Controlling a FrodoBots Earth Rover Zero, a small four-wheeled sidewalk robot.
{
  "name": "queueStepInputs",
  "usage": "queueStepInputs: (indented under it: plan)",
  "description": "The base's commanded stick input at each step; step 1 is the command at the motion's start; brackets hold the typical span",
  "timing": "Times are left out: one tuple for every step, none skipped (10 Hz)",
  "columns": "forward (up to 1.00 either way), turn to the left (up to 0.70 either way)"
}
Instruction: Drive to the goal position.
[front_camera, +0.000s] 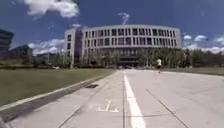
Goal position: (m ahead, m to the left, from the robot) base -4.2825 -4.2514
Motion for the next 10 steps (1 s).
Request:
queueStepInputs:
  plan:
    - [0.7, 0.0]
    - [0.7, -0.34]
    - [0.7, -0.25]
    - [0.7, -0.02]
    - [0.7, 0.03]
    - [0.7, 0.0]
    - [0.7, 0.0]
    - [0.7, 0.0]
    - [0.7, 0.0]
    - [0.7, 0.0]
